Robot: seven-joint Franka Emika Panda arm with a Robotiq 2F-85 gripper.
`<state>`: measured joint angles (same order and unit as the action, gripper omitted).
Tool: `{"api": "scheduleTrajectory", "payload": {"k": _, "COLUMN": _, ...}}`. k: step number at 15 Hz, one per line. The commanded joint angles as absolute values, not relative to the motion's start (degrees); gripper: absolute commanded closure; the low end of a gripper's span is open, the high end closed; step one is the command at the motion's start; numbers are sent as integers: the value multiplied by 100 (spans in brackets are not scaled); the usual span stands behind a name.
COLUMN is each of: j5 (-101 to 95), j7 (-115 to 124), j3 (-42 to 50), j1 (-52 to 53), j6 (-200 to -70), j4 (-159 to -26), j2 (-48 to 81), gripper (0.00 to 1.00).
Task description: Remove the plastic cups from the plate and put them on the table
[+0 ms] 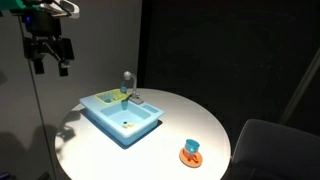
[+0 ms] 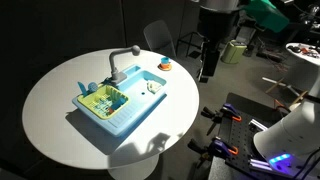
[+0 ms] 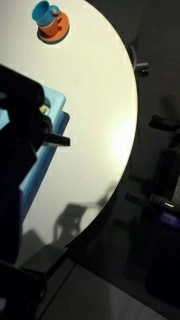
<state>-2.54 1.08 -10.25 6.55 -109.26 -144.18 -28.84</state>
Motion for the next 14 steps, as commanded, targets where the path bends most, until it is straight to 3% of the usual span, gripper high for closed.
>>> {"api": "scheduleTrajectory", "payload": {"k": 1, "j5": -288, "j7": 140, "j3": -957, "j1": 732, "j6": -10915, "j4": -14407, "j2": -2876, "gripper": 0}}
{"api": "scheduleTrajectory", "payload": {"k": 14, "j5": -345, "j7": 85, "j3": -872, "j1": 657, "j6": -10947, "j4": -14275, "j2": -2757, "gripper": 0}}
